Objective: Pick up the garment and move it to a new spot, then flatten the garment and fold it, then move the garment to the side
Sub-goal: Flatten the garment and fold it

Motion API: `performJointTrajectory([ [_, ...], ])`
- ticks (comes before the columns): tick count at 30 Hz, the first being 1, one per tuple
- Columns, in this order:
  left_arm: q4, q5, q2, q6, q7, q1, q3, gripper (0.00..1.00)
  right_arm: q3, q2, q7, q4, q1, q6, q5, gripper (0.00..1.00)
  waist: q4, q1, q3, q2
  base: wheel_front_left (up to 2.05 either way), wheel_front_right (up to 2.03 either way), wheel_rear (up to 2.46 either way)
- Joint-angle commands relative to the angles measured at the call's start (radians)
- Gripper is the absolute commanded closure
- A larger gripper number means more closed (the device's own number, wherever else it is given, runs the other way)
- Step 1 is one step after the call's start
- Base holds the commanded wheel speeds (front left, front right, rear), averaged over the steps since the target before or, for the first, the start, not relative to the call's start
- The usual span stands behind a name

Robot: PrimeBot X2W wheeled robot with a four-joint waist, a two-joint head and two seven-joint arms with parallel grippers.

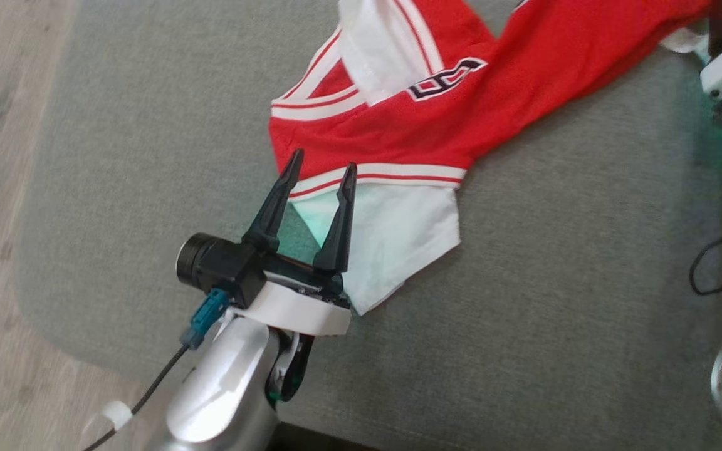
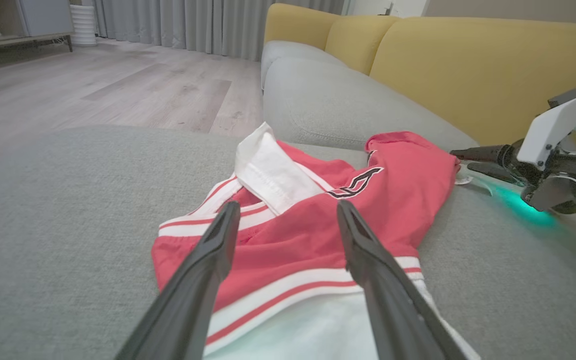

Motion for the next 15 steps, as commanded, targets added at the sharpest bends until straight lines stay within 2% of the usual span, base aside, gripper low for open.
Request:
performJointTrajectory([
  [1, -0.03, -0.003, 0.007, 0.008, -0.005, -0.018, 0.019, 0.0, 0.013, 0.003, 0.005, -0.009, -0.04, -0.001, 0.004, 0.0, 0.021, -0.0002, 0.023, 0.0, 0.0, 0.0, 0.0],
  [10, -0.032, -0.013, 0.007, 0.019, -0.005, -0.028, 0.006, 0.0, 0.034, -0.014, -0.034, 0.143, -0.13, -0.001, 0.02, 0.0, 0.023, -0.0002, 0.039, 0.0, 0.0, 0.0, 0.0],
  [12, -0.031, -0.016, 0.007, 0.02, -0.005, -0.032, 0.003, 0.0, 0.048, -0.014, -0.039, 0.163, -0.142, -0.001, 0.032, 0.71, 0.022, -0.0002, 0.039, 0.0, 0.0, 0.0, 0.0],
  [13, -0.03, -0.016, 0.007, 0.02, -0.005, -0.034, 0.002, 0.0, 0.057, -0.014, -0.041, 0.171, -0.146, -0.001, 0.038, 1.0, 0.021, -0.0002, 0.039, 0.0, 0.0, 0.0, 0.0],
  [15, -0.028, -0.017, 0.007, 0.021, -0.005, -0.037, 0.002, 0.0, 0.077, -0.014, -0.047, 0.185, -0.153, -0.001, 0.051, 1.0, 0.018, -0.0002, 0.037, 0.0, 0.0, 0.0, 0.0],
])
